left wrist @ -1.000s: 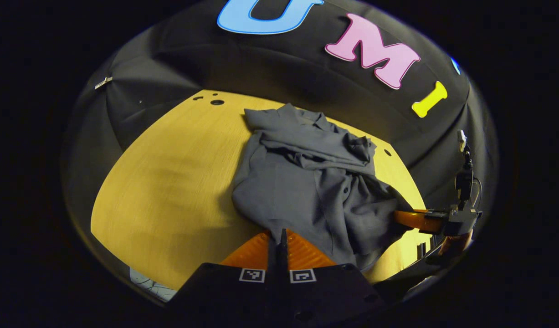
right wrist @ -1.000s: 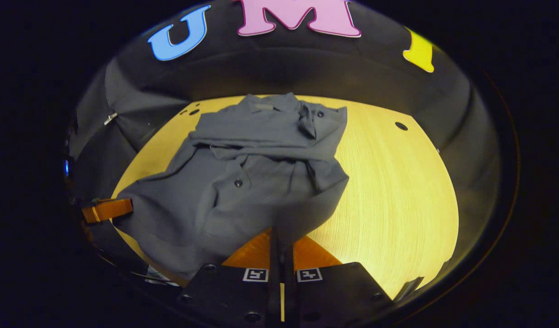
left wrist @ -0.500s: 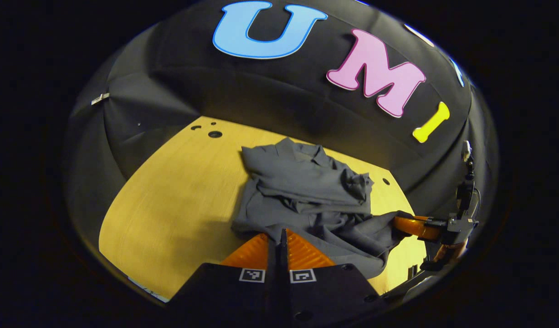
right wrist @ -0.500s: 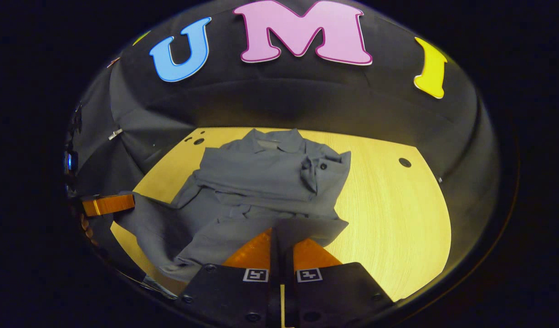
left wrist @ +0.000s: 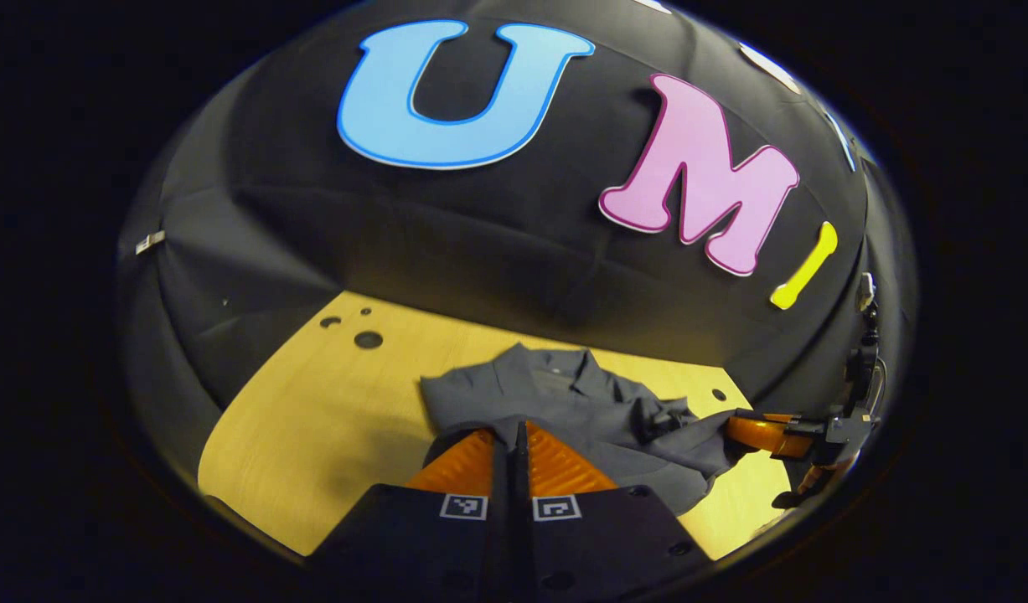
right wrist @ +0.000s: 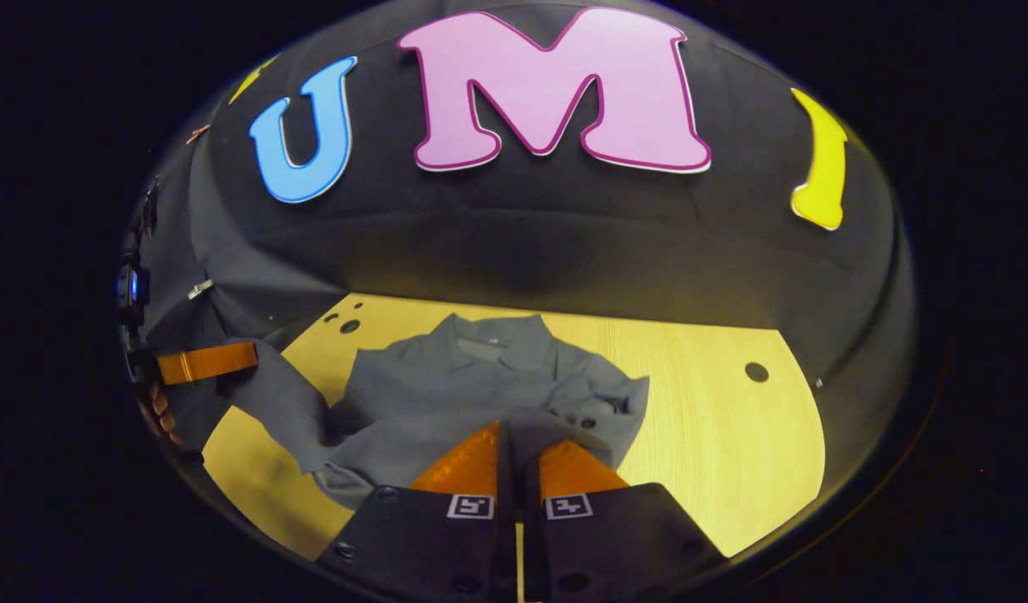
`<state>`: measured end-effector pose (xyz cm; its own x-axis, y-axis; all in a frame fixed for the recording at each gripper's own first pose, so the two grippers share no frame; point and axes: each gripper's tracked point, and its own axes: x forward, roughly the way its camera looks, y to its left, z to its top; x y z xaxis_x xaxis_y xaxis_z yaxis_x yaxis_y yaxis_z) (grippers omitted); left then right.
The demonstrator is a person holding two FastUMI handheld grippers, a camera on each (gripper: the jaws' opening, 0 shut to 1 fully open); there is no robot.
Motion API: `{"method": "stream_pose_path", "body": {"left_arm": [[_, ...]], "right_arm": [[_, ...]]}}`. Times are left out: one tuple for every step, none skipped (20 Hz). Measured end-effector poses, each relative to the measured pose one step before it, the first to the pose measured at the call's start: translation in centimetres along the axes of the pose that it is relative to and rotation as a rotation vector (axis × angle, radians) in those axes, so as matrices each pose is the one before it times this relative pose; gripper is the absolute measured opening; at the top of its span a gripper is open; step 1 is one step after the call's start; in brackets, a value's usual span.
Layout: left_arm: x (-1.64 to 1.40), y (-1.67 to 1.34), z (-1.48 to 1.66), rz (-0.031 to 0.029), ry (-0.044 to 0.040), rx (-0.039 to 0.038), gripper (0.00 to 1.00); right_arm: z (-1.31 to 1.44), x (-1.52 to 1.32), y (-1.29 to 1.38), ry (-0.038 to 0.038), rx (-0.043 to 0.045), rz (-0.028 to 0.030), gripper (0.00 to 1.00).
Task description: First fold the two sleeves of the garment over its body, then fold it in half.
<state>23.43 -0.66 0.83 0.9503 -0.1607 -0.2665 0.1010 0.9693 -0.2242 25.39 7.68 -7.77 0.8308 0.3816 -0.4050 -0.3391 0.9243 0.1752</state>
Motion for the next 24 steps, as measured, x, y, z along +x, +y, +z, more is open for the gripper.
{"method": "stream_pose_path", "body": {"left_arm": [[1.749, -0.092, 1.041, -0.00006, -0.01952, -0.00133, 0.05], [1.786, 0.043, 0.668, -0.00128, -0.01531, -0.00257, 0.05], [1.855, 0.273, 0.556, 0.00580, -0.01680, 0.00140, 0.05], [1.899, 0.447, 0.321, 0.00697, -0.01716, 0.00533, 0.05], [1.913, 0.388, 0.139, 0.00452, -0.00965, 0.00547, 0.05], [1.729, 0.496, -0.280, 0.00943, -0.00467, 0.00156, 0.05], [1.854, 0.608, -0.099, 0.00912, -0.00861, -0.00238, 0.05], [1.726, 0.607, -0.124, 0.01728, -0.01470, -0.00462, 0.05], [1.936, 0.910, -0.102, 0.02079, -0.02099, -0.00645, 0.05], [1.544, 0.900, -0.654, 0.01937, -0.00817, -0.01009, 0.09], [1.523, 0.670, -0.687, 0.00756, 0.00401, -0.00980, 0.05], [1.126, 0.517, -0.924, 0.00939, 0.01472, -0.01109, 0.05], [0.988, 0.476, -0.668, 0.00665, 0.01025, -0.00959, 0.05], [0.887, 0.529, -0.686, 0.00948, 0.00314, -0.00012, 0.05], [0.657, 0.351, -0.557, 0.00916, 0.00903, 0.00798, 0.06], [0.315, -0.081, -0.406, 0.00055, 0.00476, 0.01723, 0.07], [0.434, -0.009, -0.338, 0.00350, 0.00596, 0.01865, 0.11], [-0.017, -0.461, -0.187, -0.00896, 0.00788, 0.01360, 0.12], [0.167, -0.159, -0.153, -0.00673, 0.00847, 0.01458, 0.21], [-0.334, -0.325, 0.077, -0.00221, 0.00516, 0.01738, 0.27], [-0.691, -0.217, 0.462, 0.00829, -0.00592, 0.02858, 0.39], [-0.735, -0.149, 0.768, 0.00576, -0.02719, 0.02979, 0.50], [-0.830, -0.210, 1.152, 0.00212, -0.02998, 0.02359, 0.62], [-1.196, -0.135, 1.270, 0.00784, -0.03074, 0.01486, 0.75]], "right_arm": [[0.814, 1.223, -0.266, -0.01477, 0.00614, -0.00568, 0.08], [0.745, 1.204, -0.332, -0.01481, 0.01146, -0.00684, 0.08], [0.632, 1.473, -0.349, -0.01634, 0.01318, -0.01044, 0.08], [0.526, 1.382, -0.418, -0.01154, 0.01307, -0.01113, 0.08], [0.377, 1.508, -0.423, -0.01327, 0.01316, -0.01349, 0.07], [0.209, 1.383, -0.395, -0.00825, 0.01065, -0.01025, 0.07], [0.200, 1.503, -0.471, -0.00661, 0.00490, -0.01038, 0.07], [0.120, 1.334, -0.544, -0.00960, -0.00169, -0.01433, 0.08], [-0.032, 1.422, -0.607, -0.01177, 0.00061, -0.01557, 0.07], [0.001, 1.307, -0.414, -0.01380, 0.00575, -0.01274, 0.07], [-0.161, 1.401, -0.196, -0.01002, 0.00605, -0.01090, 0.07], [0.004, 1.309, -0.052, -0.01583, 0.00255, -0.00565, 0.09], [-0.077, 1.228, 0.085, -0.00795, -0.01645, -0.00784, 0.09], [0.089, 0.849, 0.080, -0.01195, -0.02513, -0.00406, 0.12], [-0.207, 0.758, 0.161, -0.01206, -0.02183, -0.00295, 0.14], [-0.317, 0.577, 0.114, -0.00655, -0.01562, -0.00475, 0.16], [-0.426, 0.237, 0.138, 0.00417, -0.01049, 0.00055, 0.16], [-0.556, 0.104, 0.224, 0.00965, -0.00413, 0.00657, 0.24], [-0.506, 0.074, 0.007, 0.01475, -0.00434, -0.00564, 0.29], [-0.461, -0.044, -0.052, 0.01190, 0.00300, 0.00022, 0.42], [-0.091, -0.215, 0.093, 0.00113, 0.00980, 0.00425, 0.56], [0.387, -0.563, -0.111, -0.01533, 0.00466, -0.00348, 0.70], [0.937, -0.448, 0.061, -0.01847, -0.00520, -0.00426, 0.73], [1.042, -0.850, -0.471, -0.02822, -0.01243, -0.01684, 0.81]]}}
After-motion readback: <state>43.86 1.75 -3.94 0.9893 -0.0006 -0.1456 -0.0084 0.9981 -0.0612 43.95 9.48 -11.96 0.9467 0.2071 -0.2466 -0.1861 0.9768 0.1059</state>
